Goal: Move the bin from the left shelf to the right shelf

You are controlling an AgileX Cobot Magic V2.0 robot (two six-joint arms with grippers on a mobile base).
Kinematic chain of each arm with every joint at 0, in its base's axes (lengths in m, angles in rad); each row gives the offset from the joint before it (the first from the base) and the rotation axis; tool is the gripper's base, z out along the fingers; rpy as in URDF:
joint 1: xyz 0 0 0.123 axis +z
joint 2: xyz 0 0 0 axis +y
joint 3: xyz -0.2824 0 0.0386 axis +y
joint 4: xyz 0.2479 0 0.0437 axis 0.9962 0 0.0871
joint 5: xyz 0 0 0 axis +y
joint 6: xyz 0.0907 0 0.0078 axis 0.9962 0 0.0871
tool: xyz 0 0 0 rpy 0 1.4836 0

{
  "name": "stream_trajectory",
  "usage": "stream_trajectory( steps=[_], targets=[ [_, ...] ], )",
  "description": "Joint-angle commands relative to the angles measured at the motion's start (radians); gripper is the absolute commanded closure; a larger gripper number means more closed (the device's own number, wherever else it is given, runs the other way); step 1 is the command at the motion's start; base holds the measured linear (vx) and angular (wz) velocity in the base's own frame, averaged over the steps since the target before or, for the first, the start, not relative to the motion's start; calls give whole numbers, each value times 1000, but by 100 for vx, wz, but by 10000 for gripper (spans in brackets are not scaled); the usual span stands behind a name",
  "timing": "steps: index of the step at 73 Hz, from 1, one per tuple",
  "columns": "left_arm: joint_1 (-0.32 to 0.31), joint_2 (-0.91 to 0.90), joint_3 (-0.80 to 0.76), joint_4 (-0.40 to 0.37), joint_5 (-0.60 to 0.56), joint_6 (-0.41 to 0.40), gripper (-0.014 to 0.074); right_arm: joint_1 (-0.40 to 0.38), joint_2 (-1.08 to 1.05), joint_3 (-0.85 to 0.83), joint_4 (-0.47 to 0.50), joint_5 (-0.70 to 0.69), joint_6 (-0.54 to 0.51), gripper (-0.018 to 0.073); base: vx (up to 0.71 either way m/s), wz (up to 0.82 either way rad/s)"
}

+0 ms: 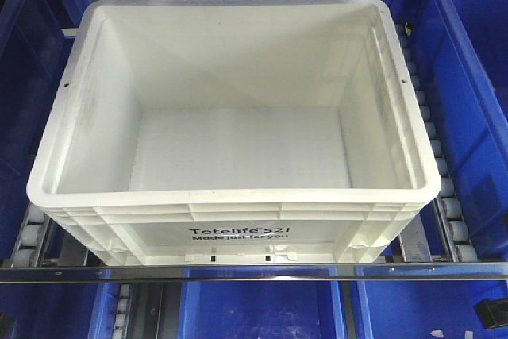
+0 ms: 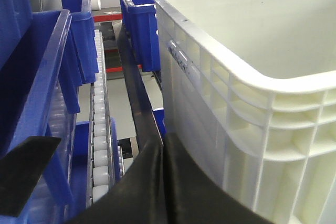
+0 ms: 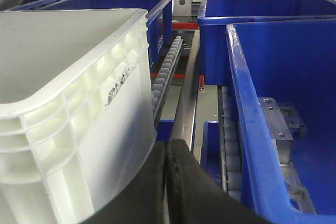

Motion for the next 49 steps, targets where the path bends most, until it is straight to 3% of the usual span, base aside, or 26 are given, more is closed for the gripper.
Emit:
stream_trajectory(
  steps=[1, 49],
  targets=[
    [-7, -11, -21, -2, -75, -2, 603, -4, -10, 19, 1, -73, -5, 567, 0, 0],
    [-7, -11, -21, -2, -75, -2, 603, -4, -10, 19, 1, -73, -5, 567, 0, 0]
  ],
)
